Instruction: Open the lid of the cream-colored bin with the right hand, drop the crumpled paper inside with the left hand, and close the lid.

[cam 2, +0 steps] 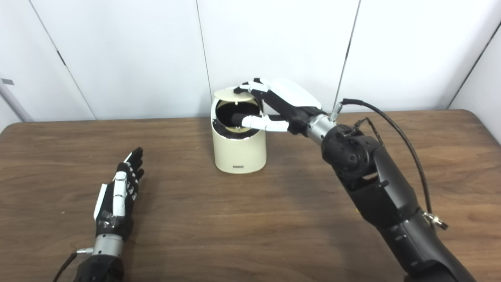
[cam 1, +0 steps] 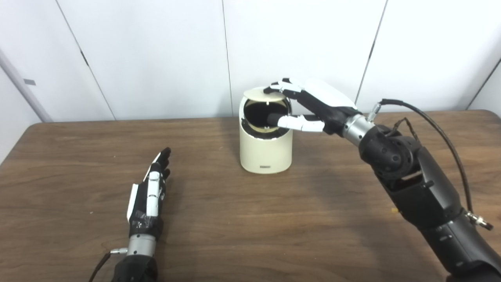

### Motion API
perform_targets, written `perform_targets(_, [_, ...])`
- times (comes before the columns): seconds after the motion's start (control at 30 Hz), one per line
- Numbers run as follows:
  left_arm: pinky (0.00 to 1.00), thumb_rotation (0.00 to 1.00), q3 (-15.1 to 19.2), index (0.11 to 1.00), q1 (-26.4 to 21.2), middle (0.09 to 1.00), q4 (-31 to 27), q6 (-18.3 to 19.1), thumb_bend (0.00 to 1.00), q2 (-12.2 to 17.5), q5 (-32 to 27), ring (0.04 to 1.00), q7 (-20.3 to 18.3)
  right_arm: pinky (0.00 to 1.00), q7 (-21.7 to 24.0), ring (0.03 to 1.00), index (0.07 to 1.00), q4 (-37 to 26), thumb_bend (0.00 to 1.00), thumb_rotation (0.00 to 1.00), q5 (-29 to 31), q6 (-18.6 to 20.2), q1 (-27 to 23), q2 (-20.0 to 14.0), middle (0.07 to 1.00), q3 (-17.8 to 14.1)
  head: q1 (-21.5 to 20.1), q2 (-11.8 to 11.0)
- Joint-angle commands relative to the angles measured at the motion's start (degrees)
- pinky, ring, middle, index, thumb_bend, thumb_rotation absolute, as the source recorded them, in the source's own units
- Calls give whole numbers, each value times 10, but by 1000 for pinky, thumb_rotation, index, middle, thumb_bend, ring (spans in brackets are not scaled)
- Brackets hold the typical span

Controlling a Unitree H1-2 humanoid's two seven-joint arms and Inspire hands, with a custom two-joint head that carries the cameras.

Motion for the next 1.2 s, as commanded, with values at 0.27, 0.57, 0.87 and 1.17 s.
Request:
perform_targets(0.27, [1000,991,-14,943,26,981,39,-4,433,-21,-3,1000,1,934,-4,999,866,-25,542,994,-10,-34,5,-14,947,-8,0,3])
perform_targets(0.57, [1000,992,-14,939,26,980,36,2,444,-22,3,1000,6,979,4,1000,866,-35,541,994,-43,-49,23,-15,948,7,2,5])
perform_targets(0.87, [1000,989,-16,933,27,980,34,3,440,-23,5,1000,6,1000,13,1000,880,-38,544,1000,-62,-68,38,-11,956,14,7,8])
perform_targets(1.17, [1000,955,-17,925,27,976,32,4,449,-25,5,1000,12,1000,17,1000,870,-34,546,1000,-71,-82,45,-7,957,19,7,9])
